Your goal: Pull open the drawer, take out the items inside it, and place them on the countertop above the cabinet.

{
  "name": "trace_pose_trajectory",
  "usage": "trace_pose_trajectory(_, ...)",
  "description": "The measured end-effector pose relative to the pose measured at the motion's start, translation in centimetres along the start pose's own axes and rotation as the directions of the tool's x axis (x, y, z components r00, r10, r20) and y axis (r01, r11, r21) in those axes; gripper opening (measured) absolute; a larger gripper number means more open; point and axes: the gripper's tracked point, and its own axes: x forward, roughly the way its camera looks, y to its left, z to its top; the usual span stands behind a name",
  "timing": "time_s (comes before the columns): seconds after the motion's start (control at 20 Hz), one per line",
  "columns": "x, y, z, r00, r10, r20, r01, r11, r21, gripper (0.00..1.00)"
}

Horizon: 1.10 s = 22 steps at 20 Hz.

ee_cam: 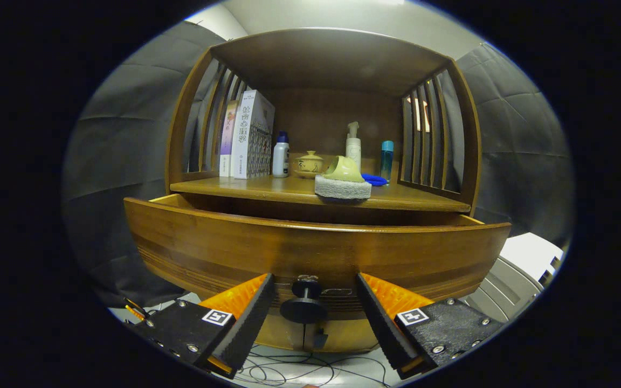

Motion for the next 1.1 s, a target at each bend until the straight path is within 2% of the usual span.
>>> trace_pose_trajectory(1.1, 4.8, -0.1, 1.0, 1.0, 0.017, 0.004, -0.017, 1.0, 0.008, 0.95)
